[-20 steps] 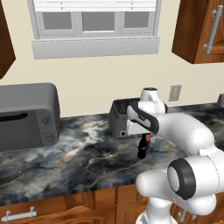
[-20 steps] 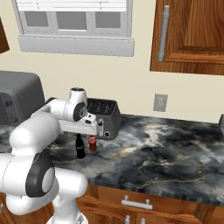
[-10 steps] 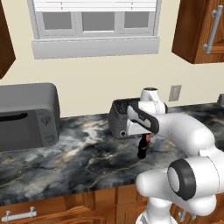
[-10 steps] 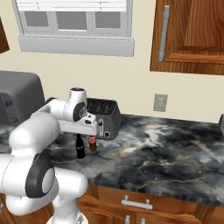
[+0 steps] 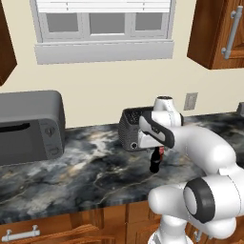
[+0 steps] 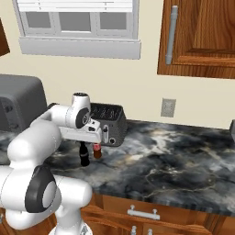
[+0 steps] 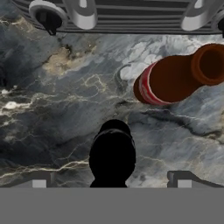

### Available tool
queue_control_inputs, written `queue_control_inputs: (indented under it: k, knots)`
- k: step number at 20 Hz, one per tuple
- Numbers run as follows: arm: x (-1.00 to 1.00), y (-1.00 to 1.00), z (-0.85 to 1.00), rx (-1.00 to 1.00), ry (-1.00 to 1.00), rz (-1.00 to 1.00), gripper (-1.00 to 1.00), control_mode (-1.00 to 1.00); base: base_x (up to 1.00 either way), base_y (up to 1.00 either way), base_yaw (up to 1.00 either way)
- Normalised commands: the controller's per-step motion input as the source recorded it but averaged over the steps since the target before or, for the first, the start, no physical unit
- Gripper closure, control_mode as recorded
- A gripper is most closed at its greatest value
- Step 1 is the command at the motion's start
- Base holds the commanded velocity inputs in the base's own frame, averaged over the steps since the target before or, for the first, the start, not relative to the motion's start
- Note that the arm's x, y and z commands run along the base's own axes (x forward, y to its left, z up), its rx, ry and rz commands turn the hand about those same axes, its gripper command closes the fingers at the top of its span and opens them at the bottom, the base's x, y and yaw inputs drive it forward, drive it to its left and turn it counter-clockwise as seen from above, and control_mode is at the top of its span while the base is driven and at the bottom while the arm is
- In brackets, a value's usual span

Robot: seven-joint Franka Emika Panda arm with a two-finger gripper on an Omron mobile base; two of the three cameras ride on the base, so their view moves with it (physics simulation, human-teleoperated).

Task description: Move the drinks to the dining counter.

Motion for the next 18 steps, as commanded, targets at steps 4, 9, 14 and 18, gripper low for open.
queue_control_inputs:
  k: [4,9,14,18]
  knots:
    - [0.00,0.00,0.00,0.00,0.00,0.00,-1.00,-1.00,0.00,0.00,0.00]
    - [0.00,0.00,0.00,0.00,0.00,0.00,-1.00,-1.00,0.00,0.00,0.00]
    - [0.00,0.00,0.00,0.00,0.01,0.00,-1.00,-1.00,0.00,0.00,0.00]
    - [0.00,0.00,-0.01,0.00,0.01,0.00,1.00,-1.00,0.00,0.00,0.00]
